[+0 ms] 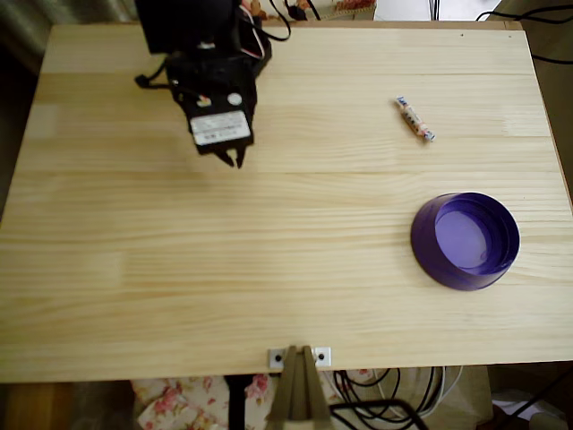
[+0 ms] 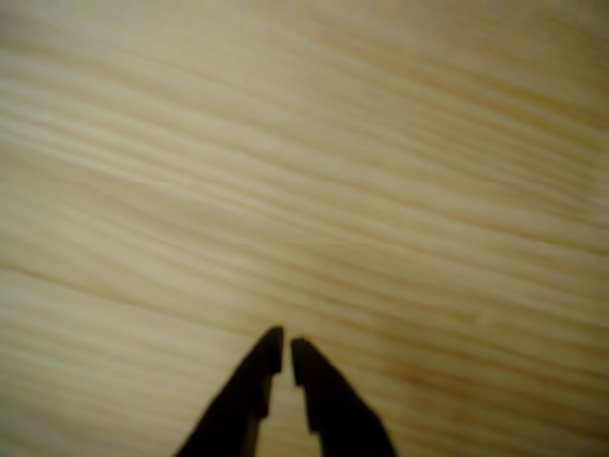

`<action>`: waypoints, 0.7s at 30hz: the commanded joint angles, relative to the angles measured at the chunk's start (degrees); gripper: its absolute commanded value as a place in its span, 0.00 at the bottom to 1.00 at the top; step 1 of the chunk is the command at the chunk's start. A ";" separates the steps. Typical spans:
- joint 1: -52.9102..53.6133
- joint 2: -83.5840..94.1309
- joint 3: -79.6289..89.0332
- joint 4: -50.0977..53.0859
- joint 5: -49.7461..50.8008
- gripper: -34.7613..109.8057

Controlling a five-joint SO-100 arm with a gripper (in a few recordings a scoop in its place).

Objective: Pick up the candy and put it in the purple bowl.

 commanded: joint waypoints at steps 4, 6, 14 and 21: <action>-6.33 0.88 -13.80 2.11 5.01 0.24; -8.26 0.88 -16.35 2.90 5.63 0.24; -13.54 0.88 -27.60 8.61 8.09 0.24; -17.67 -3.60 -38.67 13.18 9.84 0.24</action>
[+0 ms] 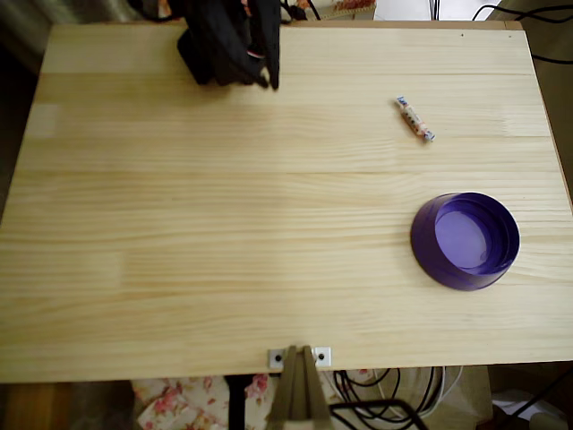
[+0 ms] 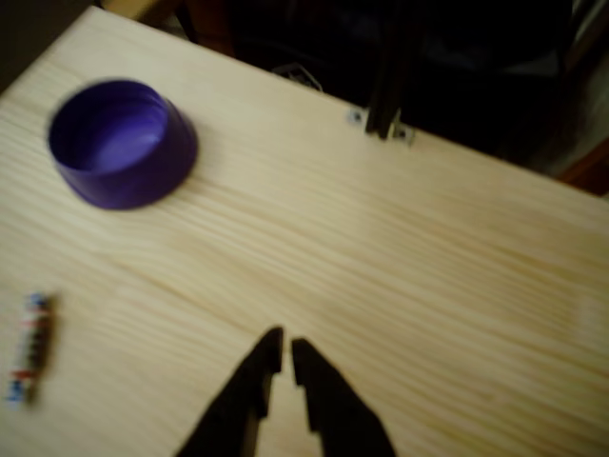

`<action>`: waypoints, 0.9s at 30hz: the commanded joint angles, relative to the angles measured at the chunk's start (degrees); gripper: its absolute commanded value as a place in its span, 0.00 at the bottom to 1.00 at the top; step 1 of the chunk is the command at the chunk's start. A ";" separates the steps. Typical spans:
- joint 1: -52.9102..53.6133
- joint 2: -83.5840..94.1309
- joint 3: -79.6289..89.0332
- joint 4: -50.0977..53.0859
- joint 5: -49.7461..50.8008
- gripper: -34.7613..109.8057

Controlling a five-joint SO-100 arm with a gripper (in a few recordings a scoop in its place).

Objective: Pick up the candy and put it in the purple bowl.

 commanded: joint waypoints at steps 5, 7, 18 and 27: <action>-6.50 -11.25 -15.47 0.62 3.96 0.24; -8.61 -15.03 -16.79 -2.29 4.57 0.24; -16.00 -27.33 -26.72 -1.49 10.90 0.24; -24.43 -27.86 -21.01 -3.78 23.73 0.24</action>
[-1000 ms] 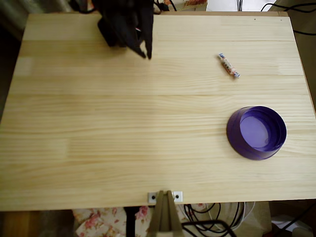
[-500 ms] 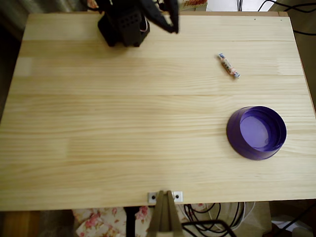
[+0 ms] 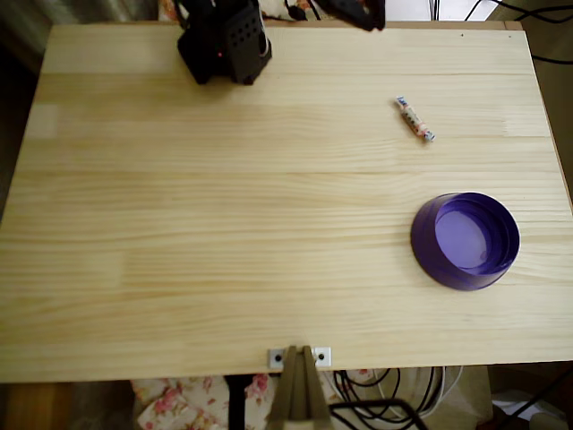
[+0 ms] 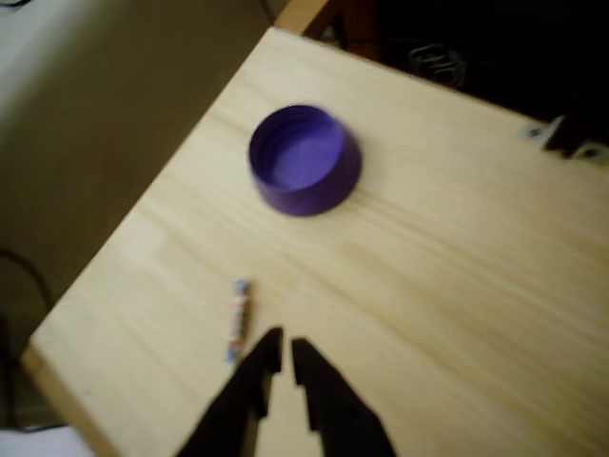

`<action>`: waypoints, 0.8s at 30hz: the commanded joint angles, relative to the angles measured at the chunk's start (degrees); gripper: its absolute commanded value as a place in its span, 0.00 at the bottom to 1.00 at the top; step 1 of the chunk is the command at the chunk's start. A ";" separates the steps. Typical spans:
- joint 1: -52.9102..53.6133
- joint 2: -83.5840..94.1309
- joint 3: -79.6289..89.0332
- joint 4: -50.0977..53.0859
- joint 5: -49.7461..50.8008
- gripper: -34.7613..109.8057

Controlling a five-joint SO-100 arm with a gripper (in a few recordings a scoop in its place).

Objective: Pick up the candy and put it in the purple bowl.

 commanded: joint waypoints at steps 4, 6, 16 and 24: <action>-3.52 3.52 4.57 -1.32 7.21 0.24; -4.04 2.64 4.83 -0.35 8.53 0.24; -10.81 3.78 5.98 3.87 23.12 0.26; -17.05 -10.55 1.23 2.55 20.57 0.24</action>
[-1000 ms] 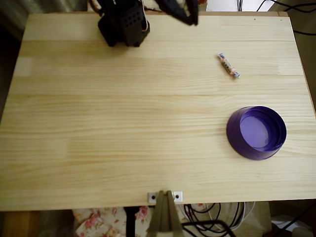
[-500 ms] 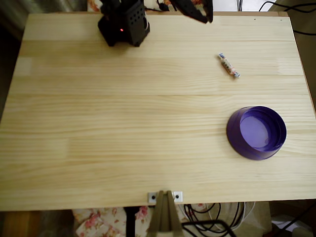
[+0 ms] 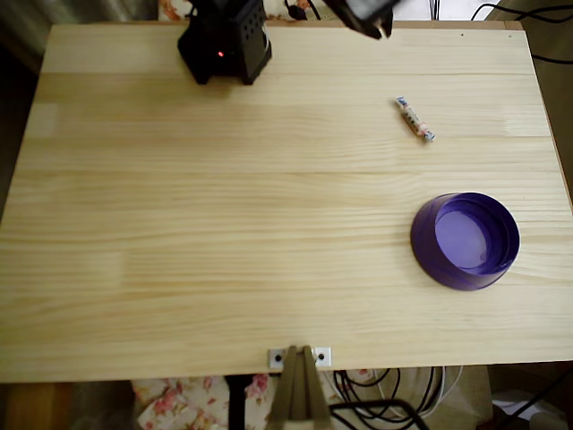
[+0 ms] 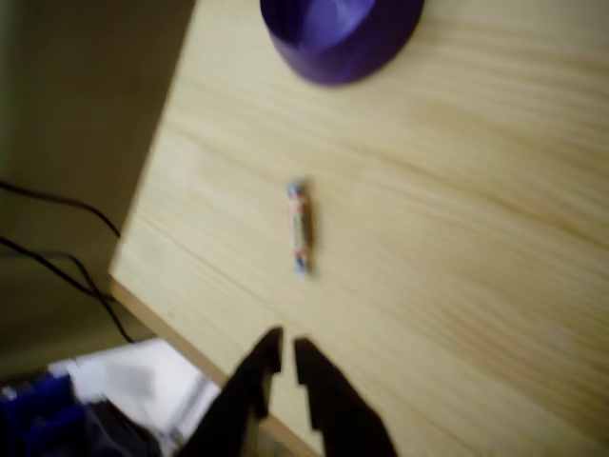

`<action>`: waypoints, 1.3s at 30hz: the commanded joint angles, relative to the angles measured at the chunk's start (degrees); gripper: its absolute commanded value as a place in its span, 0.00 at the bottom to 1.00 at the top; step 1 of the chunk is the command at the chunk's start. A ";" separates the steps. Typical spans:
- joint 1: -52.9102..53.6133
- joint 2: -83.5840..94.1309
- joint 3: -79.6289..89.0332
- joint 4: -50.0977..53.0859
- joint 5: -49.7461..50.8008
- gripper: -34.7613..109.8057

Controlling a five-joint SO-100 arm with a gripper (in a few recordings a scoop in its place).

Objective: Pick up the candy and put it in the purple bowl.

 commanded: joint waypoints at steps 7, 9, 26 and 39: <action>-2.46 -11.87 -10.37 -0.18 0.44 0.24; -6.15 -20.04 -15.73 1.49 1.49 0.24; -14.15 -35.95 -10.02 -19.34 17.23 0.24; -10.99 -45.00 -9.67 -22.24 11.87 0.37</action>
